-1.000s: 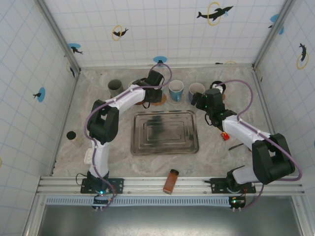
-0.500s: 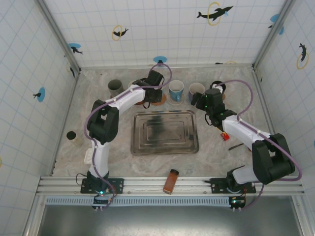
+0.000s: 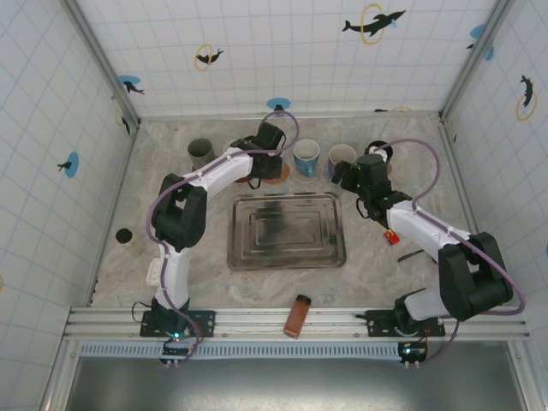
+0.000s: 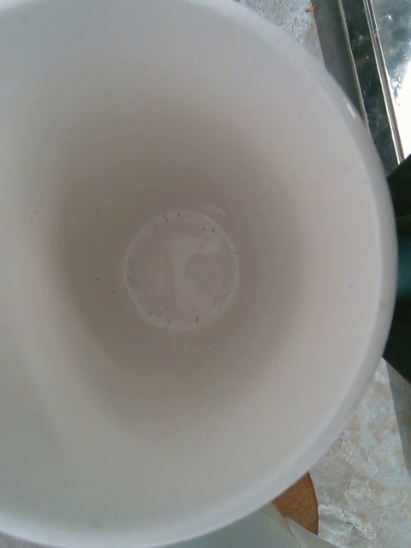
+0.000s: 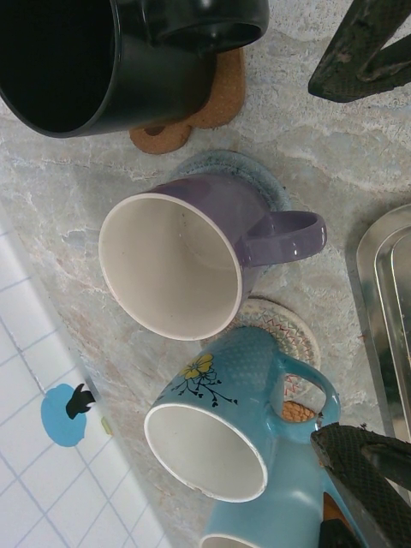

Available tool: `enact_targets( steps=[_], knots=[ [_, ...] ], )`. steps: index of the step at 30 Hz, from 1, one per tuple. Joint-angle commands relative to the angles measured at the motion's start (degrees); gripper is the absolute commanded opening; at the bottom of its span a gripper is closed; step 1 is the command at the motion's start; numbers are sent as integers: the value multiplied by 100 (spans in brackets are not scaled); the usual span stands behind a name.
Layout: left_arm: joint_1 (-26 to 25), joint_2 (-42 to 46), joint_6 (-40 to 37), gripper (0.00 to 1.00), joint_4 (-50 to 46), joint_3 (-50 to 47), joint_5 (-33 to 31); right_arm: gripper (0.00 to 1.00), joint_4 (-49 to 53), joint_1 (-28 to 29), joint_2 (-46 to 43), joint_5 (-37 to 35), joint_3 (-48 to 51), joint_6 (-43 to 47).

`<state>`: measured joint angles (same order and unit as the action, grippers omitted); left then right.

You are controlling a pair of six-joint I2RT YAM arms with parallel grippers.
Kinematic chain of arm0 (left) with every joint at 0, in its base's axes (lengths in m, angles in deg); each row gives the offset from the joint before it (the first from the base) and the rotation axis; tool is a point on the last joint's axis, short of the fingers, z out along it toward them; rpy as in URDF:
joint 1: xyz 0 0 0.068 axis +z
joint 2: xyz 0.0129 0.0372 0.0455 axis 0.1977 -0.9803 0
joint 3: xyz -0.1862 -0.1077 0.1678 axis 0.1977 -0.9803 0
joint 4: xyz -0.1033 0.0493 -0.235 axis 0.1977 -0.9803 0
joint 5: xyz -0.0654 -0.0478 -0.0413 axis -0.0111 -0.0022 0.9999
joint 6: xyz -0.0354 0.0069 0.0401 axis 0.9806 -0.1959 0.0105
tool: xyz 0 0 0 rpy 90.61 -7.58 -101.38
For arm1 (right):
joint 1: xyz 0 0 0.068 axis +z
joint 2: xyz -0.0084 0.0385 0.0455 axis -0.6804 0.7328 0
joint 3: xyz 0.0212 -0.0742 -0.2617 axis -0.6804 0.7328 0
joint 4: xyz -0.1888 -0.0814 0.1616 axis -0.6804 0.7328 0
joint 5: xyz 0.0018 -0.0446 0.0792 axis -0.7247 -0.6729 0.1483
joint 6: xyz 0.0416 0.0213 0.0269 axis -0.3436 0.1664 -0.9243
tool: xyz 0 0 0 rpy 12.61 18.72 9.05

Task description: Place the cup by the coaster

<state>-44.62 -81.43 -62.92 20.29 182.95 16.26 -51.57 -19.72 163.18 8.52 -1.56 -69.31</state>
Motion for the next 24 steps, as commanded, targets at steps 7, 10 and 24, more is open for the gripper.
enact_targets(
  steps=[7, 10, 24],
  knots=[
    [43, -32, -88, 0, 111, -22, -51, 99, -119, -39, 77, -16, -282, -19],
    [43, -43, -88, 0, 115, -24, -51, 99, -119, -39, 77, -16, -284, -15],
    [43, -137, -98, 0, 37, 20, -33, 99, -109, -39, 86, -4, -285, -17]
  ],
)
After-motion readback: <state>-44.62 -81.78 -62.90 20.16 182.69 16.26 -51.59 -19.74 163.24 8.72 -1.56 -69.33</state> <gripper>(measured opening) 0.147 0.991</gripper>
